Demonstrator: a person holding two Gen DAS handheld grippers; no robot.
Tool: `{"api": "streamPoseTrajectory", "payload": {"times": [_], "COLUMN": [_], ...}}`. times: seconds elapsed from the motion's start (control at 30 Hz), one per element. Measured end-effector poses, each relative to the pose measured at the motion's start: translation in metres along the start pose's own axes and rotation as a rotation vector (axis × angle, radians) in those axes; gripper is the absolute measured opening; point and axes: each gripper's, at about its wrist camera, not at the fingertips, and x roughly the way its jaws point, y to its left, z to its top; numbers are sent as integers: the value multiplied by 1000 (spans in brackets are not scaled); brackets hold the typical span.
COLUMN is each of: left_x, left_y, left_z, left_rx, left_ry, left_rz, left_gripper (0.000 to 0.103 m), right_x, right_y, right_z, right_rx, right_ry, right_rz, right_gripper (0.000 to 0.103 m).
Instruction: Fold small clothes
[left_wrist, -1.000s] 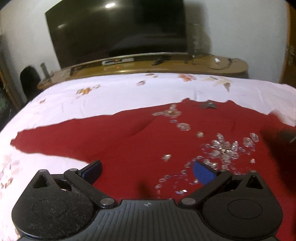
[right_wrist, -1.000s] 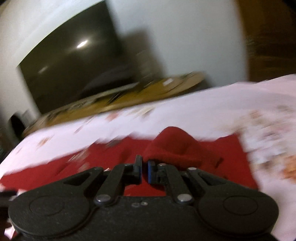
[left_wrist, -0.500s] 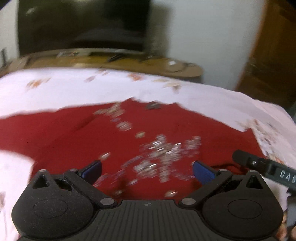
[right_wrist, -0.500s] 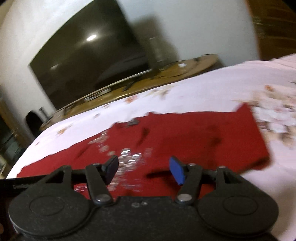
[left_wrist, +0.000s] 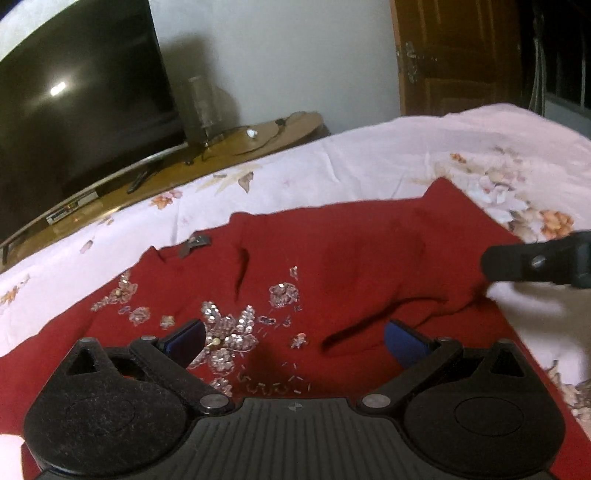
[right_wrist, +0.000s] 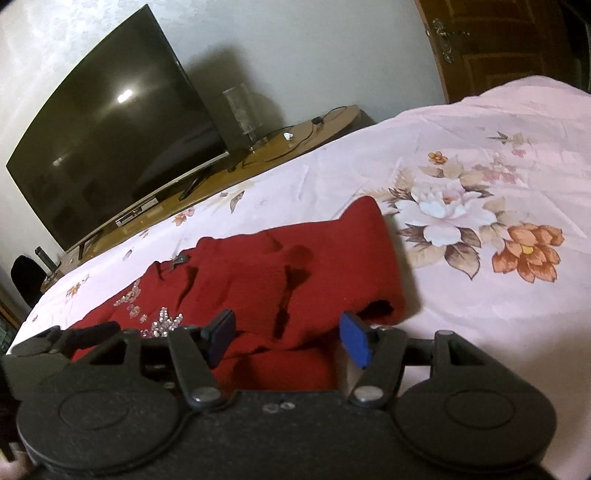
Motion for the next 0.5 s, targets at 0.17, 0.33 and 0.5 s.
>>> {"api": "streamPoseTrajectory", "payload": {"times": [0.17, 0.33, 0.5], "left_x": [10, 28, 26], "left_y": [3, 8, 8], "left_z": [1, 5, 3], "left_rx": [-36, -79, -84], "left_ry": [-17, 8, -53], "left_rz": [-29, -67, -53], "left_gripper": [92, 53, 12], "right_x": [0, 1, 3], "right_y": [-8, -14, -16], "right_z": [1, 1, 1], "right_rx": [31, 50, 56], "right_ry": [-13, -18, -19], "right_rz": [4, 4, -1], "right_gripper": [65, 66, 66]}}
